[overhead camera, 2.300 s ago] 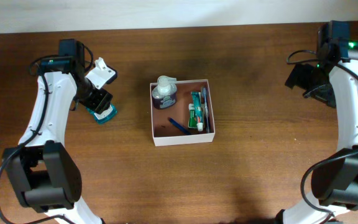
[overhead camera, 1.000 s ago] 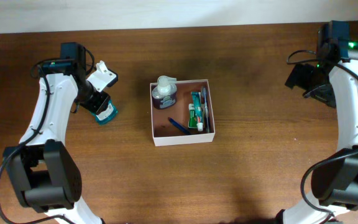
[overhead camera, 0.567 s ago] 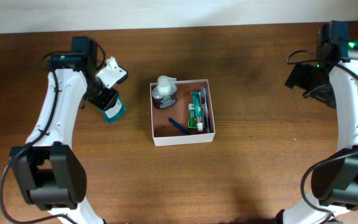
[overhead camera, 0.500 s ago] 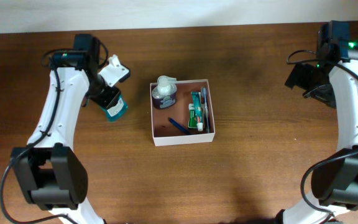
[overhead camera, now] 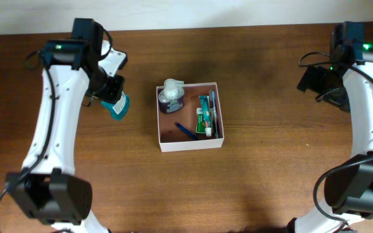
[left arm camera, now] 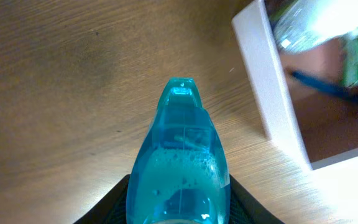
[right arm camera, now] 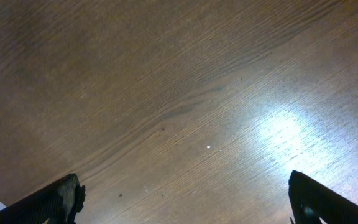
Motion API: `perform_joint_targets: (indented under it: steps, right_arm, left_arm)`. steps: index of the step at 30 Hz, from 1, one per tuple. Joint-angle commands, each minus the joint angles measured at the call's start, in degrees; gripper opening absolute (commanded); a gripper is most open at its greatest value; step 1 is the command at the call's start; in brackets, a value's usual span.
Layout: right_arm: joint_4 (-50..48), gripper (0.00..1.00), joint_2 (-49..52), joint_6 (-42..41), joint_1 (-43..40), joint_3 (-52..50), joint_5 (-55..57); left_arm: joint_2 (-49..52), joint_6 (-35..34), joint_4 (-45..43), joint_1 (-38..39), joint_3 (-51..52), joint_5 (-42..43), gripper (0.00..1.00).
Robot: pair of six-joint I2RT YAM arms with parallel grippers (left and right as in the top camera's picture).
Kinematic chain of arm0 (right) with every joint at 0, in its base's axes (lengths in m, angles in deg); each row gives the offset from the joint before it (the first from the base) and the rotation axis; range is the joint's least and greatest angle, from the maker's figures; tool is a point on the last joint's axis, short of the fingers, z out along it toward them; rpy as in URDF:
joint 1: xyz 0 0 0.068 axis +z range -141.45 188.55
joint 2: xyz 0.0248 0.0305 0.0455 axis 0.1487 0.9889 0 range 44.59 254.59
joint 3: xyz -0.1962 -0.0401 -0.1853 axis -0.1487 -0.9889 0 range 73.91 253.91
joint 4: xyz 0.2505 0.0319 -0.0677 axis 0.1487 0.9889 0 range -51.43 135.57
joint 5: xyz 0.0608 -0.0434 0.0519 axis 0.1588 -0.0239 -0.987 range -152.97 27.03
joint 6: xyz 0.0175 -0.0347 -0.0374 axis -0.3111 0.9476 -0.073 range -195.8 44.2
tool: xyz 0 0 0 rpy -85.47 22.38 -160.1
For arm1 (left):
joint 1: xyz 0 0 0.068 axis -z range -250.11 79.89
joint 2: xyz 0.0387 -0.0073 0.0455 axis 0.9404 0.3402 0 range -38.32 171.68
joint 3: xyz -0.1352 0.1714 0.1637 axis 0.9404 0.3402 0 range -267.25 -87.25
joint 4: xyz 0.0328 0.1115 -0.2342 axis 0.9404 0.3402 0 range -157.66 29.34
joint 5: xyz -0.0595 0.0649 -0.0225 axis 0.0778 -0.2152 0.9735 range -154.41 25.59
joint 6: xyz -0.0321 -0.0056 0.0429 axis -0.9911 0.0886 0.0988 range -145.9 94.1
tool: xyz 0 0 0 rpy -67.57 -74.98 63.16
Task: Pack container
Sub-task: 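Lift the Listerine bottle and carry it right over the box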
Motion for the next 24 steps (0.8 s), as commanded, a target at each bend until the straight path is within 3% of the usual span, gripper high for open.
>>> perform_joint_targets:
  steps: [1,11,24]
  right_arm:
    - [0.0,0.98,-0.4,0.3,-0.3,0.4,0.7]
    - [0.0,0.98,-0.4,0.3,-0.3,0.4,0.7]
    - [0.0,0.98,-0.4,0.3,-0.3,0.4,0.7]
  left_arm:
    - [-6.3,-11.4,0.0,1.0,-2.4,6.2,0.12]
    - [-8.2,-21.5,-0.2,9.1,-2.2,6.0,0.12]
    - [-7.9,-31.5,-1.9,20.4,-1.0,-6.1,0.12]
